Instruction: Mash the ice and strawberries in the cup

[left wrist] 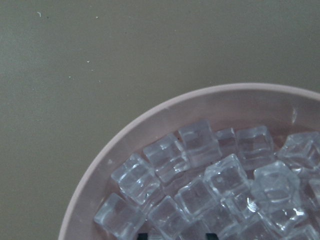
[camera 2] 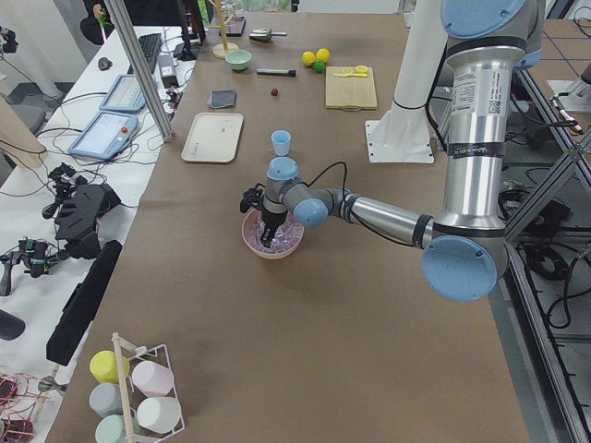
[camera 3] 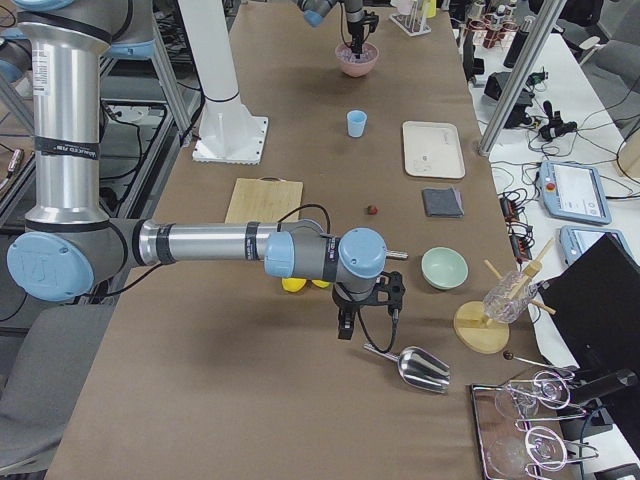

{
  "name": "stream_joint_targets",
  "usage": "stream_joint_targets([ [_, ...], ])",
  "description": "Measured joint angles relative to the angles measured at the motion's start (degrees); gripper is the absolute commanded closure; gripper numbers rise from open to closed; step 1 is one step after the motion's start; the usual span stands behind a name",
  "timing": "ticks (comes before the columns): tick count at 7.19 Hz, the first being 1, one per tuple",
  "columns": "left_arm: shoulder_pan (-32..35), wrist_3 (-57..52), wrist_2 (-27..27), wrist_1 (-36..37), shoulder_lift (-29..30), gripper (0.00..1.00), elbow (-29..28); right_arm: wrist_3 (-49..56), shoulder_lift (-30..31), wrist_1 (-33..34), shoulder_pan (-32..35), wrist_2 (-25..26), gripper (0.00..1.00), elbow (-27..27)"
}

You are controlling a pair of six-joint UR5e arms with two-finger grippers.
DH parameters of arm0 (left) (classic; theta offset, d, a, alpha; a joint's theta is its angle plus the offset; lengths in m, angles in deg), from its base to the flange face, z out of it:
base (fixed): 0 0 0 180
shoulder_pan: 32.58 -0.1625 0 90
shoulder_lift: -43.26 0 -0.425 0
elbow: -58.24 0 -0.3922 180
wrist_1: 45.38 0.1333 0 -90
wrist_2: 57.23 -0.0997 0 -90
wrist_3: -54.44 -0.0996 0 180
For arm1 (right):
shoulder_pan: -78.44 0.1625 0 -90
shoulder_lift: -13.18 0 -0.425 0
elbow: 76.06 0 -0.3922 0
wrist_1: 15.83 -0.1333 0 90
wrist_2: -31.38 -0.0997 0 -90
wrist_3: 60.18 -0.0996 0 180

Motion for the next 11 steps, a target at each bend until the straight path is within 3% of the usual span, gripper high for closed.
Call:
stream_joint_targets([
  [1,0.0,0.0,0.0,0.0,-0.1,0.86,0.3,0.0,0.0,0.0,0.0,0.0,0.00,0.0],
  [2,0.0,0.0,0.0,0.0,-0.2,1.00,0.6,0.0,0.0,0.0,0.0,0.0,0.00,-0.1],
  [3,0.0,0.0,0.0,0.0,-0.4,1.00,1.0,0.0,0.0,0.0,0.0,0.0,0.00,0.0],
  [5,0.1,0.0,0.0,0.0,-0.4,0.28,1.5,0.0,0.0,0.0,0.0,0.0,0.00,-0.1],
  [6,0.1,0.0,0.1,0.1,-0.5,0.24,1.5,0.0,0.0,0.0,0.0,0.0,0.00,-0.1],
  [8,0.3,0.1,0.2,0.2,-0.5,0.25,1.6,0.0,0.0,0.0,0.0,0.0,0.00,0.0],
  [9,0.4,0.2,0.2,0.2,-0.7,0.34,1.7,0.0,0.0,0.0,0.0,0.0,0.00,0.0],
  [10,0.5,0.3,0.2,0.3,-1.2,0.50,2.1,0.0,0.0,0.0,0.0,0.0,0.00,0.0],
  [11,0.5,0.4,0.2,0.2,-2.2,0.56,2.9,0.0,-0.1,0.0,0.0,0.0,0.00,0.0],
])
